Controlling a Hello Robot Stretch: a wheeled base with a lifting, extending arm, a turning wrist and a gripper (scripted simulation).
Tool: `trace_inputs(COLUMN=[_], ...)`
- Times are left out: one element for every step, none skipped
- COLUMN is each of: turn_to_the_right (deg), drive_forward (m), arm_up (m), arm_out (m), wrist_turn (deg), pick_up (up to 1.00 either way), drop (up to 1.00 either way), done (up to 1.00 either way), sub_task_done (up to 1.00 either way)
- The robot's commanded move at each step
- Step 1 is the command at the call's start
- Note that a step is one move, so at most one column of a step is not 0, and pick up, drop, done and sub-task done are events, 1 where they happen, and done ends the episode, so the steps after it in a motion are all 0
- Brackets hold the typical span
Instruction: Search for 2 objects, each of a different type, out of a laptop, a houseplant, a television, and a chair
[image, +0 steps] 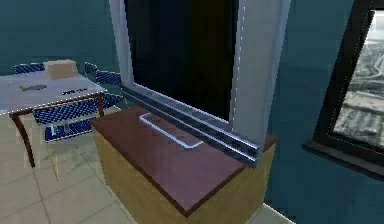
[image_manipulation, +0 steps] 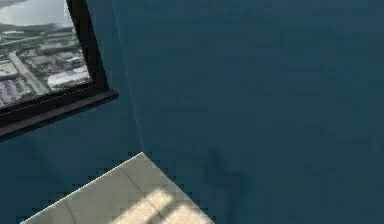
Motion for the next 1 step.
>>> trace_inputs(turn_to_the_right=[-45.0], drive_forward=[0.0], arm_up=[0.0], arm_out=[0.0], wrist_turn=[0.0], pick_up=[0.0], drop=[0.0], done=[0.0], sub_task_done=[0.0])
